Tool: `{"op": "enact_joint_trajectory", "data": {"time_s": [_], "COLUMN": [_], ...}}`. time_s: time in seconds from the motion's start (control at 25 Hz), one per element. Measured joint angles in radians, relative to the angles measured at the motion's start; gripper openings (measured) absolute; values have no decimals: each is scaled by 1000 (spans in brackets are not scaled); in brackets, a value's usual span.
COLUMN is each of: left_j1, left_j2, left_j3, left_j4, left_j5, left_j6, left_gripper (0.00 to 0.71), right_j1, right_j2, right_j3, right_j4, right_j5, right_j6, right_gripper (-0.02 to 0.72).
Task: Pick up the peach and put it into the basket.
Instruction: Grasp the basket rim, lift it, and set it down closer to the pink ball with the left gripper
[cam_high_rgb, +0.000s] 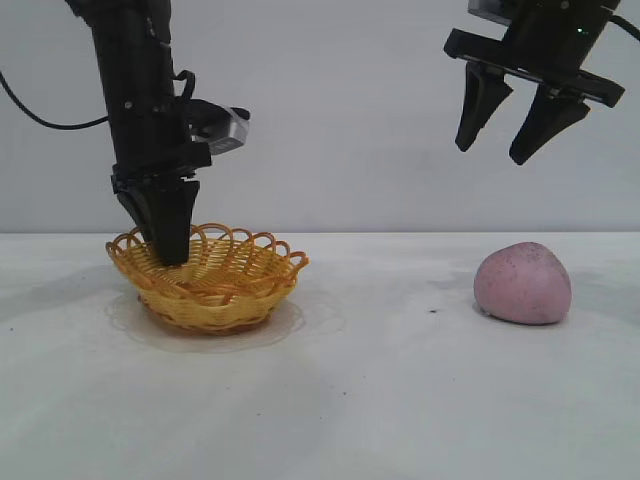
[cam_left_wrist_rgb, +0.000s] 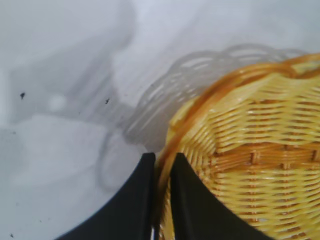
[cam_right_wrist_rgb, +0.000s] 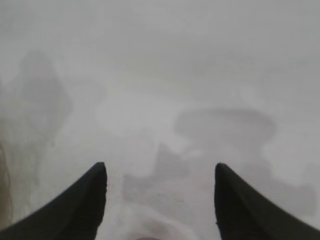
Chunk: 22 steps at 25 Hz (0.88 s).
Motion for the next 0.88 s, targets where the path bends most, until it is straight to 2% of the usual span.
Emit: {"op": "enact_joint_trajectory", "data": {"time_s": [0.04, 0.32, 0.56, 0.72, 0.88], "left_j1": [0, 15, 15, -9, -30], "left_j2": [-2, -66, -150, -221, -302], "left_j3": [0, 0, 33, 166, 382], "left_j4": [-2, -115, -238, -273, -335], "left_j5": [1, -5, -7, -30, -187], "left_j6": [-45, -326, -407, -436, -455], "left_gripper": [0, 0, 0, 0, 0], "right_j1": [0, 0, 0, 0, 0], "right_j2": [0, 0, 0, 0, 0], "right_j3": [0, 0, 0, 0, 0], "right_j4": [0, 0, 0, 0, 0], "right_j5": [0, 3, -1, -5, -7], "right_j6": [0, -6, -10, -12, -12], "right_gripper": [403, 403, 403, 403, 403]}}
